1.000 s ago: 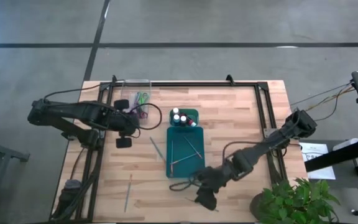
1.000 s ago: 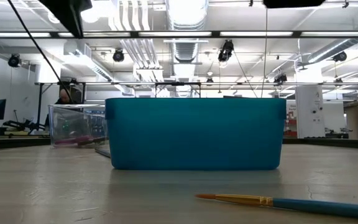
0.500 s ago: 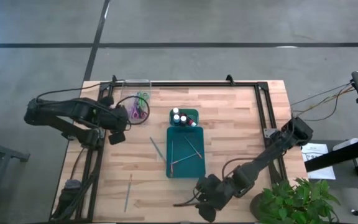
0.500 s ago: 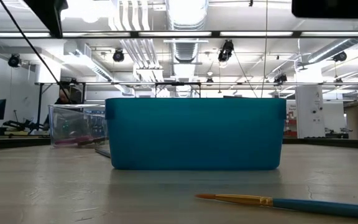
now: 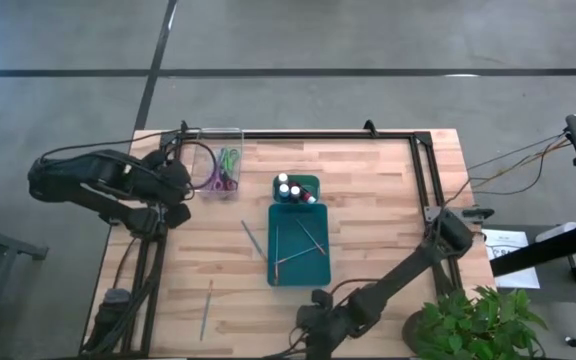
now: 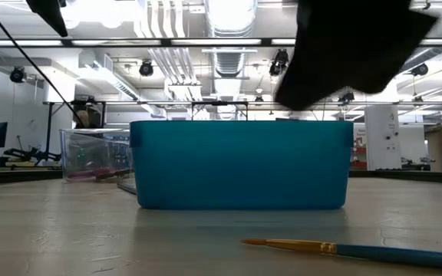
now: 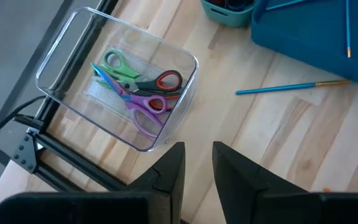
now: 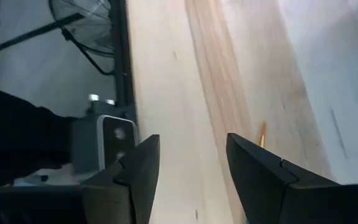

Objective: Pick & Place Paint Supplies
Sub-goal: Put the blue paintbrush into the blue bin

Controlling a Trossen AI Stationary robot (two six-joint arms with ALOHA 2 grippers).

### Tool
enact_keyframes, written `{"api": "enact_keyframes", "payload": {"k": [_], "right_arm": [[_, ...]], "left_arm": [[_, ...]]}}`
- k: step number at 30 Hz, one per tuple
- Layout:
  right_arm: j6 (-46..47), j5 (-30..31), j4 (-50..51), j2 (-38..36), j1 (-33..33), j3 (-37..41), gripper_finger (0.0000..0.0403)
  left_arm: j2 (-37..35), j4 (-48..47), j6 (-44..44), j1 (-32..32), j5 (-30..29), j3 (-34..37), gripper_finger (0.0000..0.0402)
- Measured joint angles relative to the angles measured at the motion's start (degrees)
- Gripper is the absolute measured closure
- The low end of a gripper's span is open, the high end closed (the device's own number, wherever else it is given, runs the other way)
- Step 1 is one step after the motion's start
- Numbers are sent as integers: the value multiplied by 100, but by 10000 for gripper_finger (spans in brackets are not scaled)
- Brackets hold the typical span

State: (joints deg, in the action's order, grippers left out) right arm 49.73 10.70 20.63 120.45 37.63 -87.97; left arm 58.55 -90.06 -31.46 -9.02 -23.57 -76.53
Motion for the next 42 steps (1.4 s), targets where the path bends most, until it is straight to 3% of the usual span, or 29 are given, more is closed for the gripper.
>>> {"api": "enact_keyframes", "payload": {"k": [6,12,23,37,42], "right_arm": [[335,168,21,343,0,-85,222],[614,752,329,283,0,16,222],[685,759,533,253,43,75,226],[740,771,447,253,85,193,315],[965,748,422,253,89,275,326]], "left_arm": [[-40,4,-11,0,1,0,314],[-9,22,-13,0,0,0,314],[17,56,-13,0,1,0,314],[17,61,-13,0,2,0,314],[17,57,-13,0,2,0,314]]}}
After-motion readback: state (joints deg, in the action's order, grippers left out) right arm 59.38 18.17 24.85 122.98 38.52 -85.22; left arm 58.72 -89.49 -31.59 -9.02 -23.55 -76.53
